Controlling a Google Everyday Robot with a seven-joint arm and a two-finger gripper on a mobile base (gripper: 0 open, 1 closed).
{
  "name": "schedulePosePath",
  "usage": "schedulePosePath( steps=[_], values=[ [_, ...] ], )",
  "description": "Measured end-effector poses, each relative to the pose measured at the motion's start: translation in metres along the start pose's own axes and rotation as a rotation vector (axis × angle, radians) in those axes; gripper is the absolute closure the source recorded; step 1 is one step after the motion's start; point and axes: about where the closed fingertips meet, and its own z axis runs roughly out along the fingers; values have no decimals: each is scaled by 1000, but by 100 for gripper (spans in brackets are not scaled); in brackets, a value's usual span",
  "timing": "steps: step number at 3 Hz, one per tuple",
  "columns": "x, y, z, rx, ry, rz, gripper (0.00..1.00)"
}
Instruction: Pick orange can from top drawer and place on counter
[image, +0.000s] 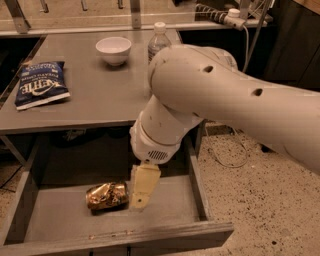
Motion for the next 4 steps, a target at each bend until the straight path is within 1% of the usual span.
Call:
schedulePosePath(
  steps=[1,2,3,4],
  values=[
    [0,0,0,0,0,0,0],
    [-17,1,32,-29,-38,-11,0],
    [-49,-26,96,-50,-75,-26,0],
    [-50,-24,101,-55,-83,-23,0]
  ],
)
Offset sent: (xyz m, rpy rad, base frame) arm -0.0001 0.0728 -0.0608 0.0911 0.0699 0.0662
